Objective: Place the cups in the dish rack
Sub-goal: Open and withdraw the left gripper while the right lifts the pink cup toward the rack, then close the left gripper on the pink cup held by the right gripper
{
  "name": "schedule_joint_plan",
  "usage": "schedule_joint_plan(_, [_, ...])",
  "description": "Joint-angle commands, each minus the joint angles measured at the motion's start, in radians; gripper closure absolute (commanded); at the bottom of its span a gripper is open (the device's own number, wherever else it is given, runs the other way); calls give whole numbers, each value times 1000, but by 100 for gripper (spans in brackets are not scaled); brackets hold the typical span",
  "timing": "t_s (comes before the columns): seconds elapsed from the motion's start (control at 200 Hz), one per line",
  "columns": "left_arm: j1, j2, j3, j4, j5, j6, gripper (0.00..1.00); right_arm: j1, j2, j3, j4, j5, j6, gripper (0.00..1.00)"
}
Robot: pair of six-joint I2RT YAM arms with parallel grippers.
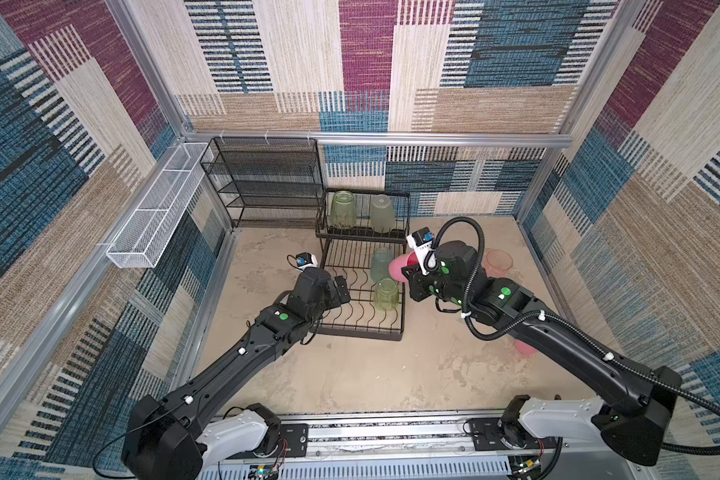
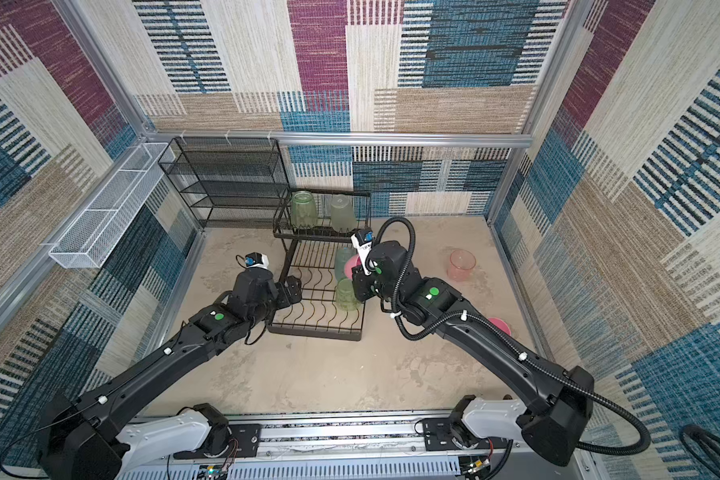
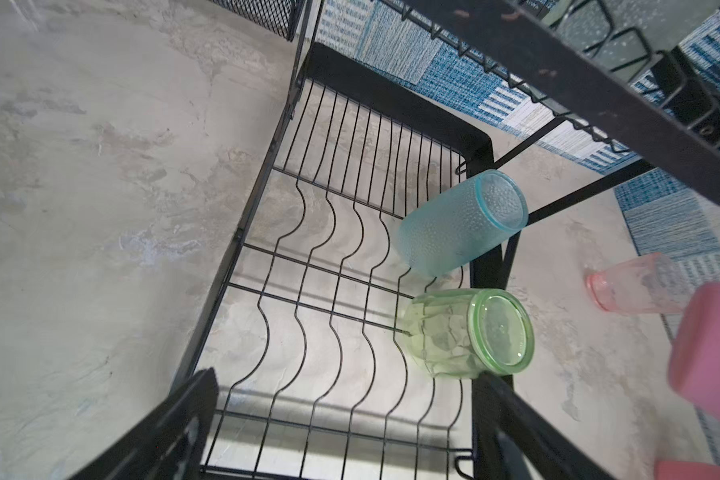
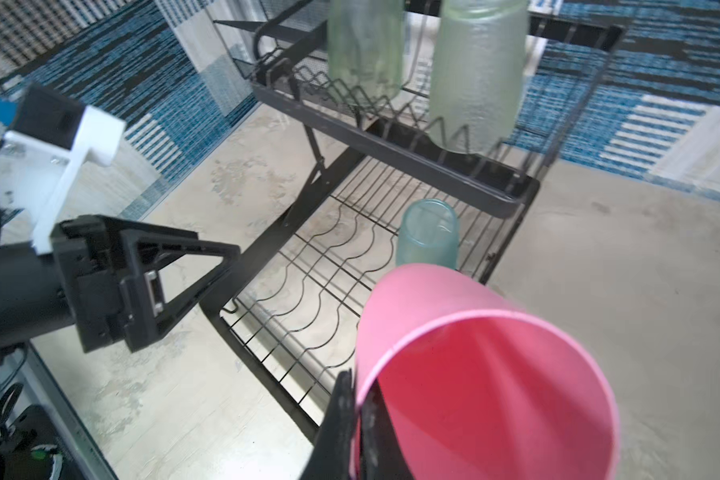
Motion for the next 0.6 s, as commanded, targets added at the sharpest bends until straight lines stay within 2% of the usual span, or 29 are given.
schedule_joint_plan(0.0, [74,-8,44,-67,176,-94,1,33,46,28,99,-95,-65,100])
schedule_joint_plan(0.19, [233,-52,53,-78,333,-281,1,47,102,-19,301,-224,-126,100])
schedule_joint_plan(0.376, [387,-57,-22,71,573,-541,1,47,178,-56,501,-339,-105,100])
schedule_joint_plan(0.476, [432,-42,-63,190,674,-665,1,48,217,-63,594,-387,-87,100])
schedule_joint_plan(0.596, [453,-40,-118,317,715,-792,1,49,257,-73,687,-411,-66,100])
